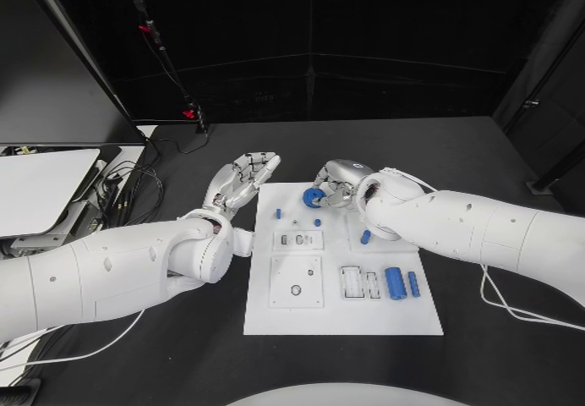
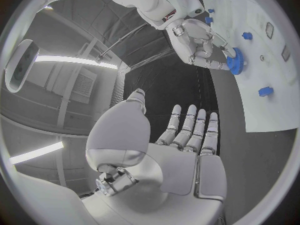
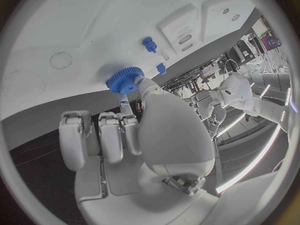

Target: Assemble the parts on the task board

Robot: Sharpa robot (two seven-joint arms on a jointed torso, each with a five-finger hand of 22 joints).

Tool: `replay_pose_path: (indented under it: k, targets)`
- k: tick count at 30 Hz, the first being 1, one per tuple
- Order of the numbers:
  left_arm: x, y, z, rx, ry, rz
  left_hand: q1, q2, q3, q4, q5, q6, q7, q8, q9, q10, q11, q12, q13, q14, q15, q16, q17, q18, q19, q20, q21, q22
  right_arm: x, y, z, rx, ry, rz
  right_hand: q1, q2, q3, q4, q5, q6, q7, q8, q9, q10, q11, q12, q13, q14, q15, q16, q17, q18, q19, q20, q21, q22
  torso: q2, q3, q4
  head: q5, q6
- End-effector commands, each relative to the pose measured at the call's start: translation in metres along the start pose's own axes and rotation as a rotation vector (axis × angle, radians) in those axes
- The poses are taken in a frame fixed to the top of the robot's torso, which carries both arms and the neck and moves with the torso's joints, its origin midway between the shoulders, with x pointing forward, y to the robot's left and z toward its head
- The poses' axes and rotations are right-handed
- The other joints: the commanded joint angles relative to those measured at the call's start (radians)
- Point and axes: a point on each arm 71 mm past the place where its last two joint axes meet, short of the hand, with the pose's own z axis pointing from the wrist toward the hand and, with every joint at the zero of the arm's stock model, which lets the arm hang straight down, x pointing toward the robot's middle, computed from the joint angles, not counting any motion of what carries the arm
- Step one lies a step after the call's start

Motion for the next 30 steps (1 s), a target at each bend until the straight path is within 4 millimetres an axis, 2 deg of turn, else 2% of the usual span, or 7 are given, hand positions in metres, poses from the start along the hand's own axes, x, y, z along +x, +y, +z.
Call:
replay_pose_path:
  k: [1,30]
  targets:
    - [0.001,-0.0197,-0.002,0.271,0.01,-0.003,0.002,0.009,0.006,0.001,0.005,0.009,0.153,-0.002,-0.001,0.007,0.001,0.004,-0.001,0.002,0.007,0.006,0.001,0.009,0.002,0.008,0.004,0.002,0.0007,0.0005,0.0004,0.001,0.011,-0.009,0.0,0.011,0.0,-0.008,0.0,0.073,-0.045,0.002,0.004,0.104,0.0,0.003,0.263,0.104,-0.002,0.002,0.263,-0.007,0.102,-0.006,0.003,0.263,0.0,-0.0002,-0.0001,0.0,0.001]
    - [0.0016,-0.0194,-0.0017,0.267,0.011,-0.003,0.003,0.011,0.006,0.001,0.005,0.009,0.153,-0.002,-0.001,0.008,0.001,0.004,-0.001,0.002,0.007,0.007,0.001,0.009,0.001,0.009,0.004,0.002,0.0073,0.0046,0.0033,0.007,0.037,-0.03,-0.002,0.005,-0.001,-0.016,-0.008,0.069,-0.045,-0.015,0.001,0.104,0.0,0.003,0.263,0.104,-0.002,0.002,0.263,-0.007,0.102,-0.005,0.003,0.263,0.0,-0.0002,0.0003,-0.002,0.001]
